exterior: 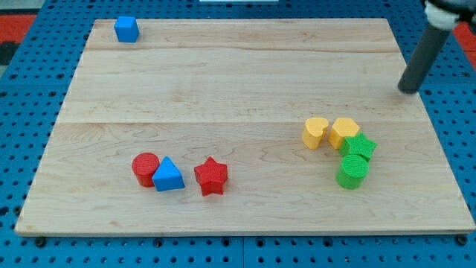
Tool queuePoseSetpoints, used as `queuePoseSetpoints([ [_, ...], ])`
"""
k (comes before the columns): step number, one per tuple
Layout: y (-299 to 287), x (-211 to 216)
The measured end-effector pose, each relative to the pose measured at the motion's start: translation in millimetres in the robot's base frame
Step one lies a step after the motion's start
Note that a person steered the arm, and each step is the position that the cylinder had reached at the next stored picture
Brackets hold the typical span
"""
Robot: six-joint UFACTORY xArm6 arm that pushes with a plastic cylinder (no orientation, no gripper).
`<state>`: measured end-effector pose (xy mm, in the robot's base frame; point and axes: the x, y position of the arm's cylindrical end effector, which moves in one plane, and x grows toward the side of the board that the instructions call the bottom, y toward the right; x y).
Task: Separate the yellow blocks from the green blocks
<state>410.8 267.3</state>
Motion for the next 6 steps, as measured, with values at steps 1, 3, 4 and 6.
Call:
queuePoseSetpoints([
  [1, -53, 22],
  [3, -54, 50],
  [4, -70, 81],
  [6, -159, 52],
])
